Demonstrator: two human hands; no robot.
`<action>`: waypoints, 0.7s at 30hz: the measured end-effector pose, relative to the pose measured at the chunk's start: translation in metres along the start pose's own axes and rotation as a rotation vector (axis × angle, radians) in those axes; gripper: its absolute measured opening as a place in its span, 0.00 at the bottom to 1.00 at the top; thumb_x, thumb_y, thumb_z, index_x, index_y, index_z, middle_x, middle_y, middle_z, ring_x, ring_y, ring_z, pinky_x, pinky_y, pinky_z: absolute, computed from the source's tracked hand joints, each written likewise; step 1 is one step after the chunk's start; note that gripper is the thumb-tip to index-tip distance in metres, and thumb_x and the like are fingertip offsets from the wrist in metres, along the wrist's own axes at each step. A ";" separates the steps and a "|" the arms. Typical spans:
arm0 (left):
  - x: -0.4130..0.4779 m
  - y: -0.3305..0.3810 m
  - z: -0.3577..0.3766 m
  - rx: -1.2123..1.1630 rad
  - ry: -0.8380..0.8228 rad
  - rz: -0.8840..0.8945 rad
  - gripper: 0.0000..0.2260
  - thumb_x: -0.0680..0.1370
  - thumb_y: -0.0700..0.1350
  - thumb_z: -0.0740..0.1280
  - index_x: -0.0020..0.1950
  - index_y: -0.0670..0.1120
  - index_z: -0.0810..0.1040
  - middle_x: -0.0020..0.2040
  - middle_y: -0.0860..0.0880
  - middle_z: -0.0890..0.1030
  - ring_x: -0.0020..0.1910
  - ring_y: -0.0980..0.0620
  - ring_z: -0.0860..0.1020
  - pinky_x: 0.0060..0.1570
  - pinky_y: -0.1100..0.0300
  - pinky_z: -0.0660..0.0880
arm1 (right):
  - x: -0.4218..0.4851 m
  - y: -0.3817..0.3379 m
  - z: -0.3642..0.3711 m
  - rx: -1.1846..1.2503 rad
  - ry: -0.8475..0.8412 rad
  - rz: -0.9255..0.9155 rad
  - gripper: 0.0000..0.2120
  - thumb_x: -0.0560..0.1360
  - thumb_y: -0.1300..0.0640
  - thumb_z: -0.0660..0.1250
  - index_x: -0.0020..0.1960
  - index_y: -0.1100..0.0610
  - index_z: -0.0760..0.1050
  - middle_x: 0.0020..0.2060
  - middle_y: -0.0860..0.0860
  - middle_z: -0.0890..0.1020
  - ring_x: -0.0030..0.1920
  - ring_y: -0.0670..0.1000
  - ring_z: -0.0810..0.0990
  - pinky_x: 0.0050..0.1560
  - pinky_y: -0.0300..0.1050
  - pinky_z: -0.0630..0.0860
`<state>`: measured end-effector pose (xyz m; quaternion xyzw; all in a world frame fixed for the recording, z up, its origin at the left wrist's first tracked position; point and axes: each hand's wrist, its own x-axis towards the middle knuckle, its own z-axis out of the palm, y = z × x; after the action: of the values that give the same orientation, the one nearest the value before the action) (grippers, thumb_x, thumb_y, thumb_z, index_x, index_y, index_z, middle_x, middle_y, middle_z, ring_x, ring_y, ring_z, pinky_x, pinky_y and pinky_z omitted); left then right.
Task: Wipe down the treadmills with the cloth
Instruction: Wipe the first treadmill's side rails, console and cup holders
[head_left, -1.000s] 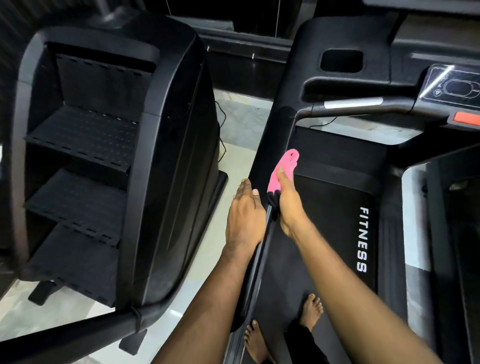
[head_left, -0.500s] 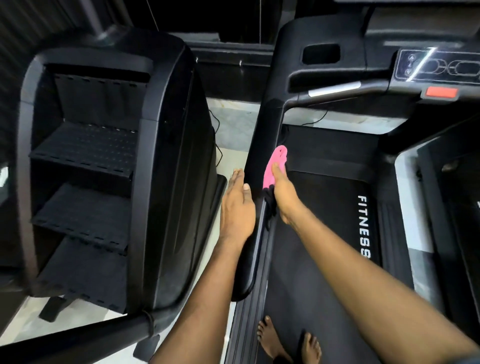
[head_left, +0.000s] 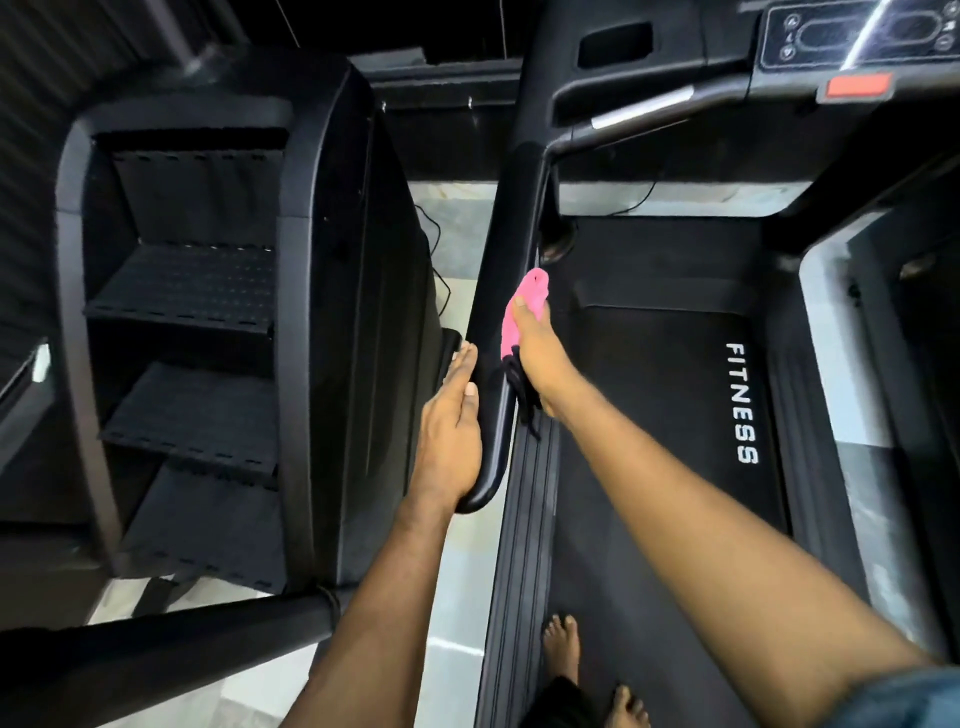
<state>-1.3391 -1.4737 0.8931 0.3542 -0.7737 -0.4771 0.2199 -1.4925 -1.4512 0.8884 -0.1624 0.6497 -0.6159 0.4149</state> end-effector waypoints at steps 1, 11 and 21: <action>0.001 0.000 0.000 -0.001 0.002 0.003 0.20 0.85 0.38 0.55 0.78 0.47 0.68 0.77 0.57 0.66 0.77 0.64 0.61 0.77 0.63 0.56 | 0.006 -0.002 0.000 0.011 0.016 0.012 0.30 0.85 0.41 0.52 0.83 0.47 0.46 0.78 0.50 0.64 0.75 0.50 0.66 0.74 0.47 0.62; 0.001 0.001 -0.002 -0.077 0.021 -0.037 0.20 0.86 0.38 0.54 0.77 0.46 0.70 0.77 0.53 0.69 0.76 0.62 0.63 0.77 0.62 0.58 | -0.050 0.027 0.014 -0.049 0.029 -0.005 0.30 0.85 0.44 0.55 0.83 0.46 0.47 0.77 0.47 0.65 0.72 0.46 0.67 0.71 0.44 0.64; -0.038 -0.015 -0.044 -0.121 0.035 -0.092 0.17 0.86 0.42 0.54 0.70 0.46 0.76 0.66 0.50 0.80 0.67 0.55 0.76 0.71 0.49 0.71 | -0.139 0.040 0.053 -0.351 0.257 0.015 0.36 0.81 0.43 0.59 0.82 0.43 0.43 0.72 0.56 0.74 0.61 0.61 0.80 0.59 0.53 0.80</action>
<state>-1.2795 -1.4743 0.8996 0.3835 -0.7224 -0.5265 0.2323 -1.3574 -1.3785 0.9041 -0.1473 0.7958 -0.5059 0.2985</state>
